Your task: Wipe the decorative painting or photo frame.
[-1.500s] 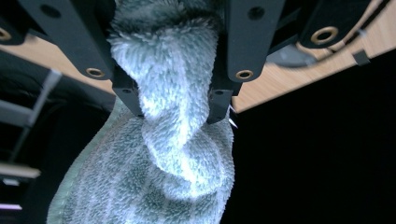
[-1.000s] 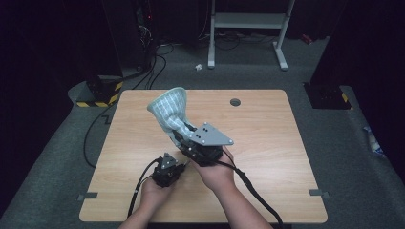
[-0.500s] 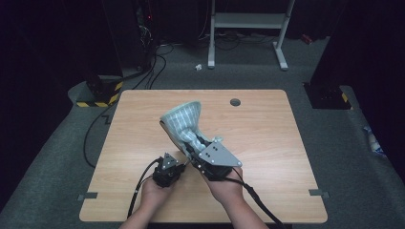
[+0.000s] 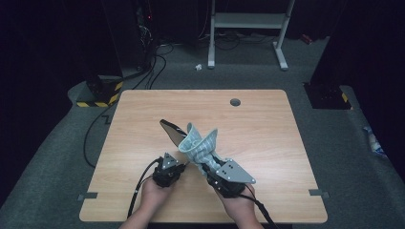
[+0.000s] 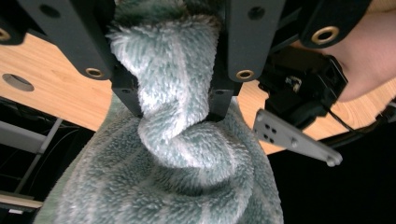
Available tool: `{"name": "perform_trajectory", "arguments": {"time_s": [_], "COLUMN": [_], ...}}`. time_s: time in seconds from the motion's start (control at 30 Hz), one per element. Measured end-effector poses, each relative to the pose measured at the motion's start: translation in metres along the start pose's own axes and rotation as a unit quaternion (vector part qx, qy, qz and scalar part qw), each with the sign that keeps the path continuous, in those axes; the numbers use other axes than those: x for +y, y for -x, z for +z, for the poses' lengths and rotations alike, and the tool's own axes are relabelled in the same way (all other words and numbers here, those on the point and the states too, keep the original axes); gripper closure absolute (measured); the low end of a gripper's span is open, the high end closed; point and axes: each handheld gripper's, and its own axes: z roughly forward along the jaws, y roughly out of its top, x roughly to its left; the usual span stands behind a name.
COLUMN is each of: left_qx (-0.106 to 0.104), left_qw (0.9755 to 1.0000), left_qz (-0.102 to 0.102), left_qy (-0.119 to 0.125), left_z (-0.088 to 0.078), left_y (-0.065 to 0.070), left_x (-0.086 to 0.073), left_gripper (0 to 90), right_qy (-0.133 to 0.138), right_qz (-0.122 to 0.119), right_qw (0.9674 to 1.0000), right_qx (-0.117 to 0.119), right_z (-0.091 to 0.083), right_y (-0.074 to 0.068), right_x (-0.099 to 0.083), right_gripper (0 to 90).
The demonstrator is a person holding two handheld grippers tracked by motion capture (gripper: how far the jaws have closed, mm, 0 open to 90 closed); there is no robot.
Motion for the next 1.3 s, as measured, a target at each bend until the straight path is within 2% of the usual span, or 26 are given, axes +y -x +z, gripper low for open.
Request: {"name": "perform_trajectory", "arguments": {"time_s": [0.07,0.17,0.27,0.3,0.33,0.37,0.53,0.67,0.7,0.83,1.03,1.1,1.3], "left_qx": [0.000,0.000,0.001,0.002,0.003,0.004,0.001,-0.005,0.000,0.000,0.000,-0.006,0.001], "left_qw": [1.0000,1.0000,1.0000,1.0000,1.0000,0.9999,1.0000,1.0000,1.0000,1.0000,1.0000,1.0000,1.0000], "left_qz": [0.000,0.001,0.002,0.003,0.006,0.009,0.009,0.004,0.008,0.008,0.008,0.003,0.010], "left_qy": [0.000,0.000,0.000,-0.001,-0.001,-0.001,-0.002,-0.005,-0.002,-0.001,-0.001,-0.003,0.000], "left_z": [0.000,0.000,0.000,0.000,0.000,0.000,0.000,0.000,0.000,0.000,0.000,0.000,0.000], "left_y": [0.000,0.000,0.001,0.001,0.002,0.002,0.002,0.002,0.001,0.002,0.002,0.002,0.002], "left_x": [0.000,0.000,0.000,0.000,0.000,0.000,0.000,0.000,0.000,0.000,0.000,0.000,0.000], "left_gripper": [88.6,88.6,88.5,88.6,88.5,88.5,88.5,88.5,88.6,88.6,88.5,88.5,88.5], "right_qy": [0.010,0.031,0.048,0.057,0.059,0.059,0.041,0.014,0.011,0.016,0.017,0.019,0.032], "right_qz": [0.001,-0.007,-0.020,-0.028,-0.032,-0.032,-0.053,-0.048,-0.047,-0.041,-0.048,-0.050,-0.051], "right_qw": [0.9999,0.9995,0.9986,0.9978,0.9975,0.9975,0.9976,0.9985,0.9985,0.9985,0.9982,0.9981,0.9980], "right_qx": [0.003,0.008,0.013,0.019,0.020,0.020,0.019,0.023,0.025,0.031,0.032,0.031,0.021], "right_z": [-0.002,-0.002,0.003,0.010,0.014,0.014,0.045,0.061,0.062,0.056,0.043,0.039,0.025], "right_y": [0.001,0.002,-0.001,-0.004,-0.007,-0.007,-0.016,-0.014,-0.013,-0.011,-0.009,-0.008,-0.010], "right_x": [0.009,0.035,0.065,0.084,0.093,0.093,0.125,0.129,0.127,0.121,0.113,0.109,0.092], "right_gripper": [65.5,65.4,65.4,65.3,65.3,65.3,65.0,65.5,65.8,66.3,66.7,66.6,66.4]}}
